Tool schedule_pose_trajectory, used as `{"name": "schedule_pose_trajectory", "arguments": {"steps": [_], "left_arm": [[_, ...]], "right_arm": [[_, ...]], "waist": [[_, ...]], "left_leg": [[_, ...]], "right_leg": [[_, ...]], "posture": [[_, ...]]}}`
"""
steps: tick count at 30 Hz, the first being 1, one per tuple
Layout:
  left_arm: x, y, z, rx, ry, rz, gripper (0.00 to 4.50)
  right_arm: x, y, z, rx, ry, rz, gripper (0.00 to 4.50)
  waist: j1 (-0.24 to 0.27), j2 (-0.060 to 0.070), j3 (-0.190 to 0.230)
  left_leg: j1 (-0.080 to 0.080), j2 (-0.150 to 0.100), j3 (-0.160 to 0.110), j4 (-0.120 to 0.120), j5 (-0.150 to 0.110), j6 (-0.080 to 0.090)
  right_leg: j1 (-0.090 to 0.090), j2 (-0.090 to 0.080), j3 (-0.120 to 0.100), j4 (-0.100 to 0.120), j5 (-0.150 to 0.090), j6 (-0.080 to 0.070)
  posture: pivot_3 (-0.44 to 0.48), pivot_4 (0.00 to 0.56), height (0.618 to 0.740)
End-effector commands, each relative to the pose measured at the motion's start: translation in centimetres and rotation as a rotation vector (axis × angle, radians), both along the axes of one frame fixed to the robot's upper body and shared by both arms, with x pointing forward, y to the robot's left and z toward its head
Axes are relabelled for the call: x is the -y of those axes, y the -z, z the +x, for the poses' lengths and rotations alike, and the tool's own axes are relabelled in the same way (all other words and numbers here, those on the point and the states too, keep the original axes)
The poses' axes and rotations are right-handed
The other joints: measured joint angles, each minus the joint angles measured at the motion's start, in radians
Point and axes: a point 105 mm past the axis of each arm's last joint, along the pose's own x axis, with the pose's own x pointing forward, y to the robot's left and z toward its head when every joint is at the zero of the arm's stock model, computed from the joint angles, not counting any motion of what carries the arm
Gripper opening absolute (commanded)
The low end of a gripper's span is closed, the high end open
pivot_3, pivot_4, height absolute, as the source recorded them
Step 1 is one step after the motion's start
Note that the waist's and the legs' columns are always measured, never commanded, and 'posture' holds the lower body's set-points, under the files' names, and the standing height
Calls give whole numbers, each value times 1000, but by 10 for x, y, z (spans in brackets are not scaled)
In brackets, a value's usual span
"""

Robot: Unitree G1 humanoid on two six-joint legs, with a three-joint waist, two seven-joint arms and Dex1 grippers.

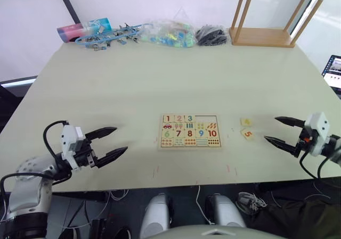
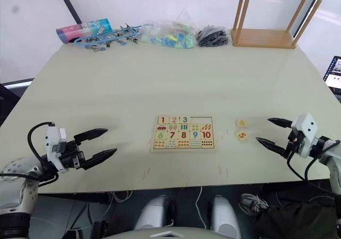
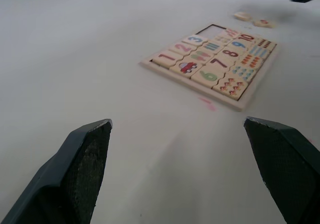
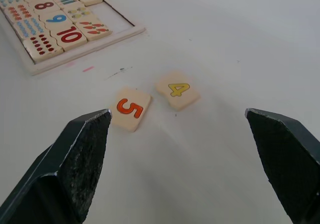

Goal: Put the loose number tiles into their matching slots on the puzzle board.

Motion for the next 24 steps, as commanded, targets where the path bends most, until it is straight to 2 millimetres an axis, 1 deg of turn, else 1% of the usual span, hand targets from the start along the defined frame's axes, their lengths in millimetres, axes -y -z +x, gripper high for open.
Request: {"name": "schedule_pose_trajectory", "arguments": {"steps": [1,4,12,18,24], "left_arm": [[8,-11,0,24,96,36,4469],[13,-14,-1,12,161,40,4469],[17,-23,3,13,262,52,4469],[18,-27,5,23,292,49,4469],[18,-27,3,27,291,45,4469]], "right_arm": [[-5,-7,14,-28,-60,-60,4500],[-11,-10,27,-41,-111,-117,4500],[-23,-14,55,-56,-226,-255,4500],[-32,-14,68,-61,-281,-297,4500],[-38,-6,78,-86,-281,-325,4500]], "waist": [[-4,0,0],[-5,1,1],[-4,3,3],[-6,3,3],[-6,3,3]], "left_leg": [[0,0,0,0,0,0],[0,0,1,0,0,0],[0,-1,3,-1,0,1],[0,-1,9,-1,0,1],[0,-1,12,-1,0,1]], "right_leg": [[0,0,0,0,0,0],[0,0,0,0,0,0],[0,1,0,-2,0,0],[0,2,0,-2,0,0],[0,2,0,-2,0,1]], "posture": [[0,150,738],[0,150,738],[0,150,738],[0,150,738],[0,150,738]]}}
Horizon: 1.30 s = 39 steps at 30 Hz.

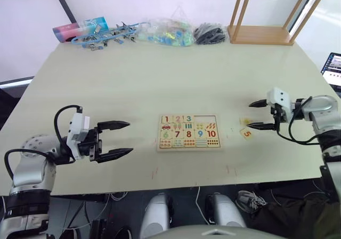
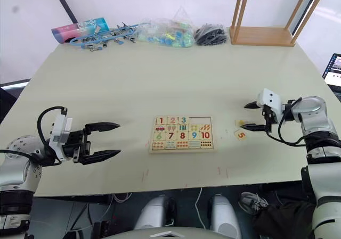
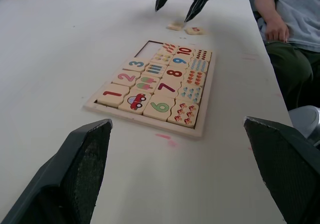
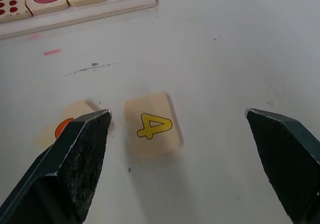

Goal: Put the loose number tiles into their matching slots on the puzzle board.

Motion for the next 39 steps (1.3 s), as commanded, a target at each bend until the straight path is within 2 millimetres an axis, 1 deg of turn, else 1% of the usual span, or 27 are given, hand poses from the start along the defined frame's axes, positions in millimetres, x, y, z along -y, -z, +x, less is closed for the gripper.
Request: {"name": "schedule_pose_trajectory", "arguments": {"steps": [1,11,23,30,33,34,39], "left_arm": [[-1,-6,-2,28,10,3,4469],[-3,-7,-4,40,-12,-1,4469],[-1,-8,-1,43,-11,-2,4469],[0,-8,-1,41,-8,-1,4469],[0,-8,0,43,-9,1,4500],[0,-8,0,43,-10,2,4500],[-1,-9,0,46,-16,4,4500]], "right_arm": [[2,-6,7,41,9,-22,4500],[8,2,10,32,41,-59,4500],[9,14,1,-47,28,-43,4500],[5,20,-5,-102,-3,-25,4500],[5,22,-5,-105,2,-33,3811],[5,22,-5,-103,6,-36,3284],[6,24,-4,-104,15,-40,3284]], "waist": [[1,0,0],[-1,0,0],[-1,0,0],[-1,0,0],[-2,0,0],[-2,0,0],[-1,-1,-1]], "left_leg": [[0,0,0,0,0,0],[1,0,1,0,1,-1],[1,0,0,1,1,-2],[1,0,0,1,1,-1],[1,0,1,1,1,-1],[1,0,1,1,1,-1],[2,0,0,2,1,-1]], "right_leg": [[0,0,0,0,0,0],[0,0,1,1,0,0],[0,0,0,2,0,0],[0,0,0,2,0,0],[0,0,1,2,0,0],[0,0,1,3,0,0],[0,0,1,4,0,0]], "posture": [[0,150,738],[0,150,738],[0,150,738],[0,150,738],[0,150,738],[0,150,738],[0,150,738]]}}
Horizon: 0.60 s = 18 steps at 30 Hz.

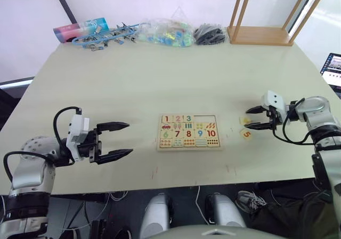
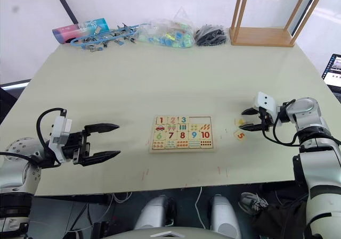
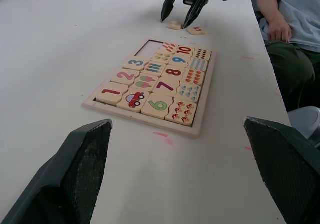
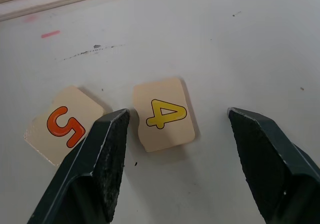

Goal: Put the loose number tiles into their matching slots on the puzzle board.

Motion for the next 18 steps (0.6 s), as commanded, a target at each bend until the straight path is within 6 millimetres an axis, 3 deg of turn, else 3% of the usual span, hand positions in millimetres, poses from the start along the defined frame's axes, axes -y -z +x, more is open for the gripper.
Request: {"name": "schedule_pose_trajectory", "arguments": {"steps": [1,12,15,18], "left_arm": [[0,-10,1,45,6,4,4500],[2,-11,4,52,5,4,4500],[2,-11,4,53,7,4,4500],[2,-11,4,53,12,2,4500]], "right_arm": [[3,9,-4,-36,10,-18,3284],[2,14,-9,-75,-6,-1,3284],[2,14,-10,-75,-9,2,2683],[1,13,-10,-64,-19,9,1363]], "waist": [[0,0,0],[0,-1,0],[0,-1,0],[0,-1,0]], "left_leg": [[0,0,0,0,0,0],[1,0,0,1,0,0],[1,0,0,1,0,0],[1,0,0,1,0,0]], "right_leg": [[0,0,0,0,0,0],[0,0,0,1,0,0],[0,0,0,1,0,0],[0,0,0,1,0,0]], "posture": [[0,150,738],[0,150,738],[0,150,738],[0,150,738]]}}
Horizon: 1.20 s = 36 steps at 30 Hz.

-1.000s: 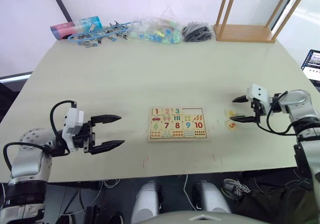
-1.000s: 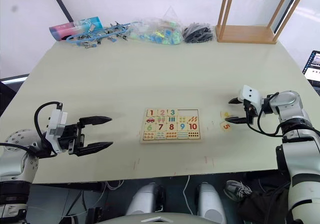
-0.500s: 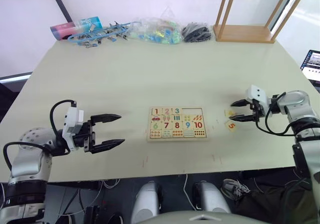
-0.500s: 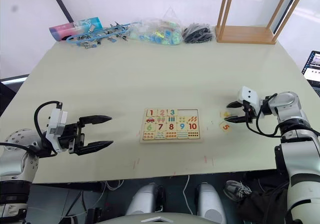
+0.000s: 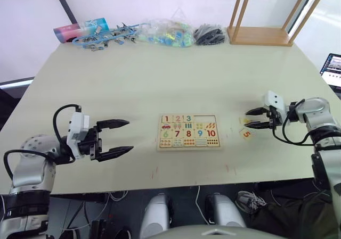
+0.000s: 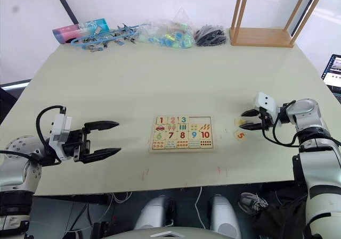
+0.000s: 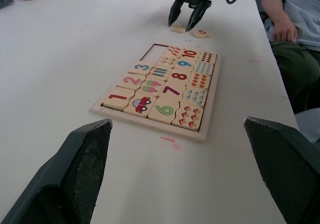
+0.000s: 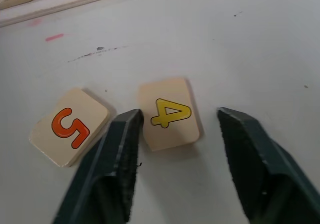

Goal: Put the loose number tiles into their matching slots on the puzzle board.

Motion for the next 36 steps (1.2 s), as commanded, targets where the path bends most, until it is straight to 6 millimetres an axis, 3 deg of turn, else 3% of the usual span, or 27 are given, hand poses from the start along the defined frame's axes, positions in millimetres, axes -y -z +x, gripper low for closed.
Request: {"name": "schedule_pose_trajectory", "arguments": {"steps": [1,2,17,25,36], "left_arm": [[2,-8,0,35,17,1,4500],[2,-7,0,35,19,1,4500],[0,-7,4,47,36,5,4500],[3,-7,5,49,48,-3,4500],[5,-14,5,75,94,-34,4500]], "right_arm": [[0,9,-8,-38,-25,-3,1044],[-1,8,-8,-35,-32,4,880],[-6,-39,6,108,-33,40,894],[-30,-57,4,155,-3,-2,894],[-88,-72,-12,68,-64,-119,894]], "waist": [[0,0,0],[0,0,0],[1,1,1],[1,1,1],[3,0,0]], "left_leg": [[0,0,0,0,0,0],[0,0,0,0,0,0],[0,0,1,0,0,0],[-1,0,0,0,0,0],[-2,0,-1,0,-1,1]], "right_leg": [[0,0,0,0,0,0],[0,0,0,0,0,0],[0,0,0,0,0,0],[-1,-1,0,0,0,0],[-5,-2,0,2,0,0]], "posture": [[0,150,738],[0,150,738],[0,150,738],[0,150,738],[0,150,738]]}}
